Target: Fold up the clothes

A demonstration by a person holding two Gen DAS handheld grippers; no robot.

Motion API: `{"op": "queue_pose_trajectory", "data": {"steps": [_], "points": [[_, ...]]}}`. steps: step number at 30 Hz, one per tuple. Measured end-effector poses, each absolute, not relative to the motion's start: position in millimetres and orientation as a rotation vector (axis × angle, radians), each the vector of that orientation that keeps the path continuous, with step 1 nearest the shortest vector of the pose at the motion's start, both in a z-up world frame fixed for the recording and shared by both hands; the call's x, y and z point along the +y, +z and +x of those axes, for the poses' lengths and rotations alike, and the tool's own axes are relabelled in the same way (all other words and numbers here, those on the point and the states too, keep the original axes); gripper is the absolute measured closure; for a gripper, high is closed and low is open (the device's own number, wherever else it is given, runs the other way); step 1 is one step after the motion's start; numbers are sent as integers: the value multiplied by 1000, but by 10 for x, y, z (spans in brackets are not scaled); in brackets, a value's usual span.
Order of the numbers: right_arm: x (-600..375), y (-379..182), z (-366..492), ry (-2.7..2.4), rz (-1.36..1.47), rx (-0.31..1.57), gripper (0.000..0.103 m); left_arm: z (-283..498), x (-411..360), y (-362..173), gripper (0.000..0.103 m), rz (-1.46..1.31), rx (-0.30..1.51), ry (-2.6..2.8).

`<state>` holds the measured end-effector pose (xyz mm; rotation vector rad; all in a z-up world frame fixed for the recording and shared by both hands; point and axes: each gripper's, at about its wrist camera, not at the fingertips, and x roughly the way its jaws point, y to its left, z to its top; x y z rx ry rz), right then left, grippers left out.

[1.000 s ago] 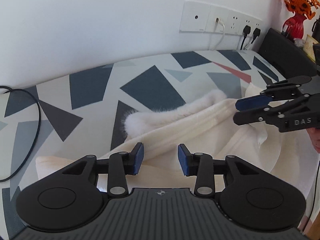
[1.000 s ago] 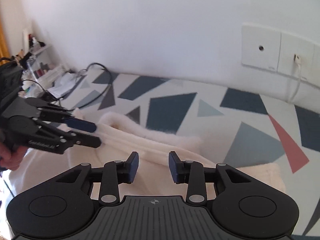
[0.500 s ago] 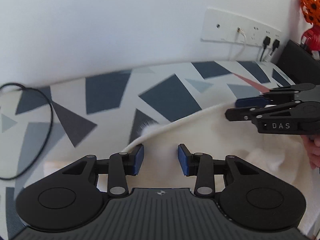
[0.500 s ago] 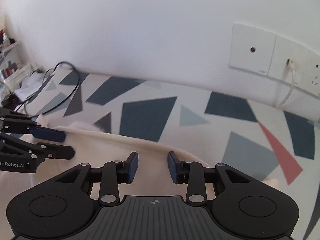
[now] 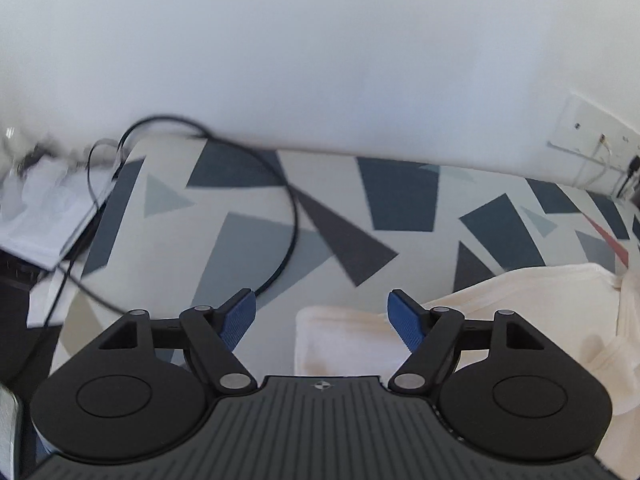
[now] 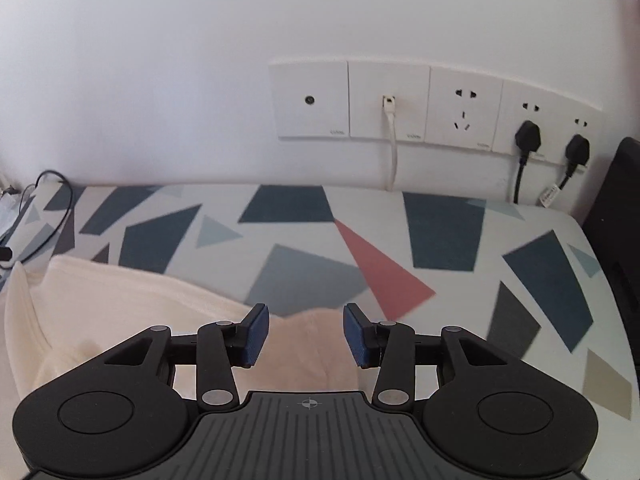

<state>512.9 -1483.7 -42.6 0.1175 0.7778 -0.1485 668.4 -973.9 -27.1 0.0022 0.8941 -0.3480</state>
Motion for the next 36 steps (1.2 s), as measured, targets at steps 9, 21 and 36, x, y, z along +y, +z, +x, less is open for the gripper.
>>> {"op": "queue_pose_trajectory", "data": {"steps": [9, 21, 36], "points": [[-14983, -670, 5015, -176, 81, 862, 53, 6586, -9493, -494, 27, -161, 964, -356], [-14613, -744, 5137, -163, -270, 853, 57, 6485, -9639, -652, 27, -222, 969, -438], [-14923, -862, 5186, -119, 4, 912, 83, 6438, -9697, -505, 96, -198, 901, -416]]}}
